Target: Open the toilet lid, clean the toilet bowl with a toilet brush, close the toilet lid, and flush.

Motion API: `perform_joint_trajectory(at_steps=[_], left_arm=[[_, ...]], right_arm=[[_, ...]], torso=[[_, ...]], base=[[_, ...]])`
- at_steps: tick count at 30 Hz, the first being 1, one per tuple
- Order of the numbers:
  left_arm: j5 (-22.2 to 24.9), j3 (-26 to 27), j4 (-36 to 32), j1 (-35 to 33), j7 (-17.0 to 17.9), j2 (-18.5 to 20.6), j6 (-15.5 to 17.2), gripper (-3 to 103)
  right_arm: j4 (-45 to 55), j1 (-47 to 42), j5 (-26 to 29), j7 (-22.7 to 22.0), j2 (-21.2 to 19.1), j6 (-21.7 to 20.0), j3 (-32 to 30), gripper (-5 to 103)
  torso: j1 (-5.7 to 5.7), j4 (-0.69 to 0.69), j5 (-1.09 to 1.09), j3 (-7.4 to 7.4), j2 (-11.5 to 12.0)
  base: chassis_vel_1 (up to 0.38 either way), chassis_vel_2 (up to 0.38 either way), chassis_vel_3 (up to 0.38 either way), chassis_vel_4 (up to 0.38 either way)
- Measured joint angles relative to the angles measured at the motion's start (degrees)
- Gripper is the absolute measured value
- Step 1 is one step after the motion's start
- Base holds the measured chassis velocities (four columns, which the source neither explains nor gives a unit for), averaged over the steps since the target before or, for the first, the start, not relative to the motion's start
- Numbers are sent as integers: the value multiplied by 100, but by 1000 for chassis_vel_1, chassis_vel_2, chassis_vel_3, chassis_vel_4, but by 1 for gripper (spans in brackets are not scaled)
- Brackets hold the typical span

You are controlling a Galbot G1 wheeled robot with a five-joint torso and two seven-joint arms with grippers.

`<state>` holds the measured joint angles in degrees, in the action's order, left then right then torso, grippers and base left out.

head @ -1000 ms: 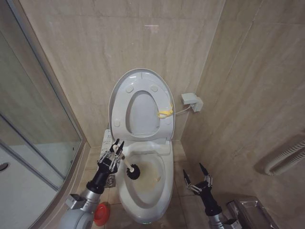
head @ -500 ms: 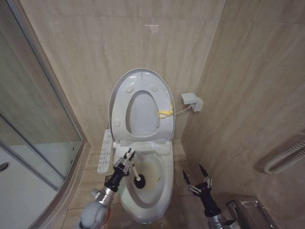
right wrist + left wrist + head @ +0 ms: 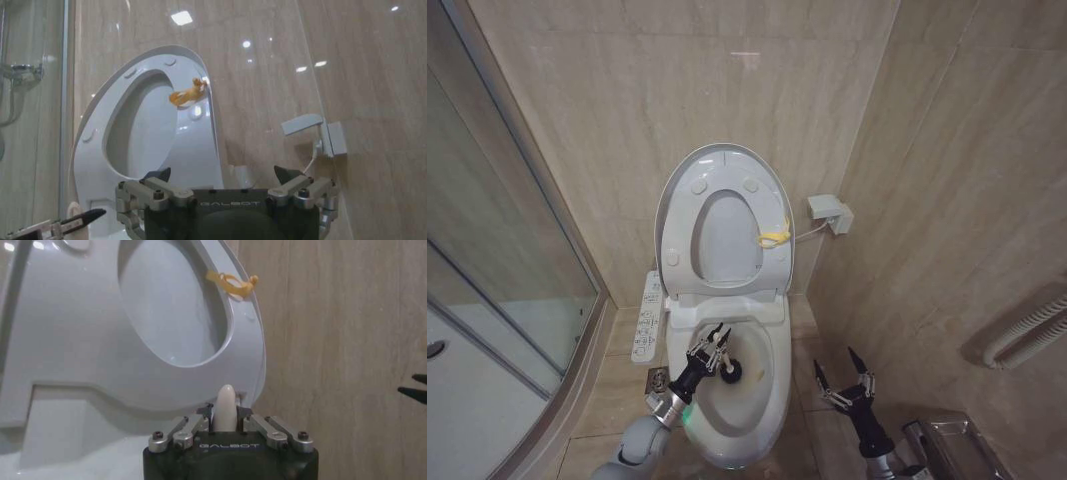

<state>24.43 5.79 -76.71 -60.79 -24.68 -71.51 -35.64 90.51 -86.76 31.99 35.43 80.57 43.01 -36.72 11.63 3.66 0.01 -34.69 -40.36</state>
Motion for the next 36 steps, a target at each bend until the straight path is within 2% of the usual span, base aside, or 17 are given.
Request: perform_joint_trajectory(at_steps=[9,19,21,29,32,36], left_arm=[[61,-336,457,520,-91,-121,-43,22],[455,-519,-46,603,-162,-226,-23,22],[516,-616,83,593,-287,-276,-133,22],[293,-638,704,694,-360,-580,-279,22],[292,-678,622,721,-360,-637,-261,22],[431,-792,88,752,-344,-704,-179,23]], right_arm=[[-55,24,6,3,-27,3,8,100],[-162,63,49,7,-78,8,1,100],[-239,85,67,16,-93,23,-11,100],[-312,102,82,32,-110,45,7,100],[-317,102,82,33,-123,45,10,100],[-334,102,83,34,-154,45,12,100]], torso=[[0,1,0,0,0],[0,1,3,0,0],[0,0,2,0,0],[-1,2,-2,1,-1],[0,-1,-2,0,-1],[0,2,2,0,-1]], base=[[0,0,0,0],[0,0,0,0],[0,0,0,0],[0,0,0,0],[0,0,0,0],[0,0,0,0]])
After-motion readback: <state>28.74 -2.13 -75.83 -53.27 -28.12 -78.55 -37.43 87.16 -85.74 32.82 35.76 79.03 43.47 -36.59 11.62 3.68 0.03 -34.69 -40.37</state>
